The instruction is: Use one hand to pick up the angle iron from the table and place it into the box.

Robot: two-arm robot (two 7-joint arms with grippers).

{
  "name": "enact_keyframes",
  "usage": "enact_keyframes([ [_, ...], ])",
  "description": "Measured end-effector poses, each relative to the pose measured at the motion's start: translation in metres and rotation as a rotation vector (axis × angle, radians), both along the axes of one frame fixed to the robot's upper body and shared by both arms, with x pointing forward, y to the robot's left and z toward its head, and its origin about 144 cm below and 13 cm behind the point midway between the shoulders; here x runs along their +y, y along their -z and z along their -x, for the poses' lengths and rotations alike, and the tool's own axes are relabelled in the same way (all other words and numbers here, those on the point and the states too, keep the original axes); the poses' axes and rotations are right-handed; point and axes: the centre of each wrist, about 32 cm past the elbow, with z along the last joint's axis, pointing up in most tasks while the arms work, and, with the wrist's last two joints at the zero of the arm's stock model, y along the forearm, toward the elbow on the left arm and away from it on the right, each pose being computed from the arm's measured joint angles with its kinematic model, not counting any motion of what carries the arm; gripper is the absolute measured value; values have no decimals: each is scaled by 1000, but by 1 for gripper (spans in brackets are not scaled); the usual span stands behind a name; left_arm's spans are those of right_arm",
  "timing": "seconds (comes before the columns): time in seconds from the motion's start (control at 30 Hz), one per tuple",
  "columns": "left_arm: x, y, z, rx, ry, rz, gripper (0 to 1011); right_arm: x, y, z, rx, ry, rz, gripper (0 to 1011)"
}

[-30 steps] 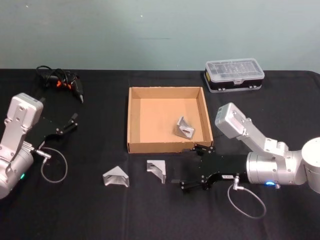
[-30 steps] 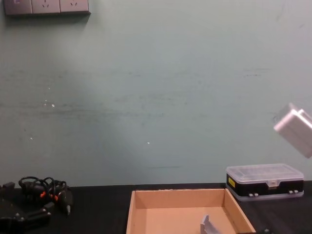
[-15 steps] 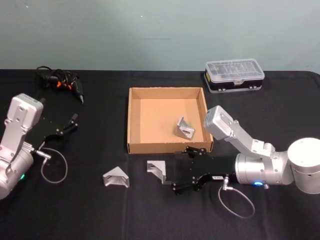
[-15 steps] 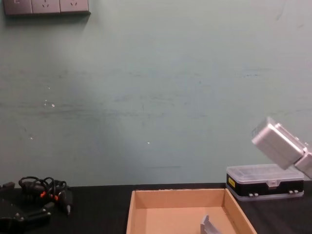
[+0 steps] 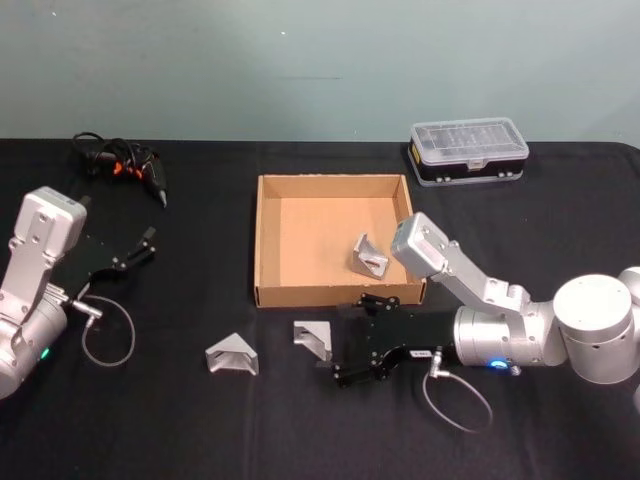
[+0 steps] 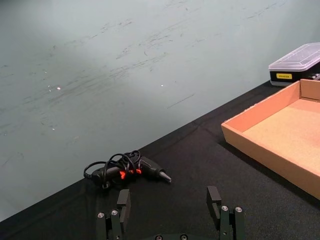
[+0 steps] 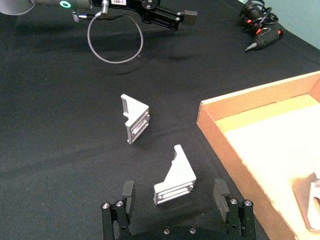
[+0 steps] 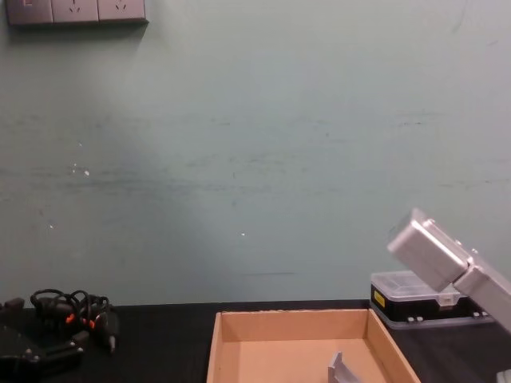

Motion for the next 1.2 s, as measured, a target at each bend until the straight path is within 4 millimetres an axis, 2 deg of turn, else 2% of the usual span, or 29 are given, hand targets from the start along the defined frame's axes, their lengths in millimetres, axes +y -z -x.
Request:
enact_keyframes([
  [0.5, 0, 0, 0, 0, 0, 0, 1000, 13, 6, -9, 8, -20, 6, 1003],
  [0.87, 0, 0, 0, 0, 0, 0, 1000, 14, 7, -10, 12, -18, 8, 995],
  [1.17, 0, 0, 0, 0, 0, 0, 1000, 14, 6, -10, 16, -9, 18, 785],
  [1.2, 0, 0, 0, 0, 0, 0, 1000, 14, 6, -10, 16, -9, 19, 732],
])
